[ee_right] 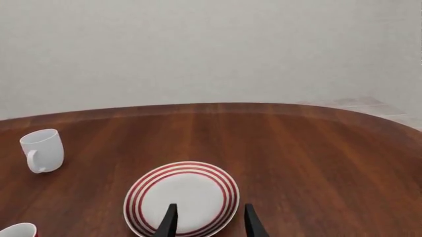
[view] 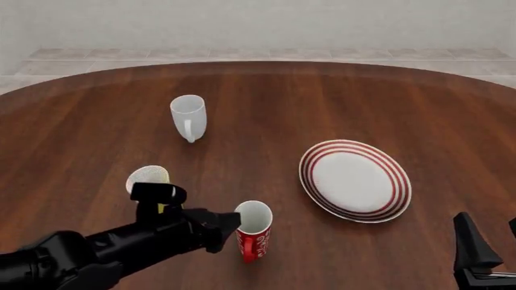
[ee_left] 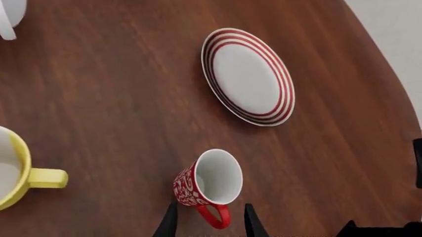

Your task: Pick up the red mug and put it on the plate

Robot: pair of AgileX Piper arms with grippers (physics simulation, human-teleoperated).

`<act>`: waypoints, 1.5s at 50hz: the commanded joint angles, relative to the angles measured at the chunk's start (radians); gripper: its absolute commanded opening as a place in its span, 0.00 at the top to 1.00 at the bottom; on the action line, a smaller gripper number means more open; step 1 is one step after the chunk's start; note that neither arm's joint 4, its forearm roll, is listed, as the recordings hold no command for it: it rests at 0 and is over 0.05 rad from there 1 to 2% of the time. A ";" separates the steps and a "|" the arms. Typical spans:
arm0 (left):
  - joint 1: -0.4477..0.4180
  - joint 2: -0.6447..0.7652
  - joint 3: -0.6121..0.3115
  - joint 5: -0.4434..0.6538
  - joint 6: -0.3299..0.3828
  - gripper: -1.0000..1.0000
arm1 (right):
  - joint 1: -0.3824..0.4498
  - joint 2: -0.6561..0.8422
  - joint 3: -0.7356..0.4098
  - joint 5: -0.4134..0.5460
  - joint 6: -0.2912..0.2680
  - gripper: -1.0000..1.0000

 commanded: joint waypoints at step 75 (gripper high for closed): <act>-0.115 0.212 0.021 -0.179 -0.082 0.00 | -0.004 -0.003 0.001 -0.002 -0.002 0.00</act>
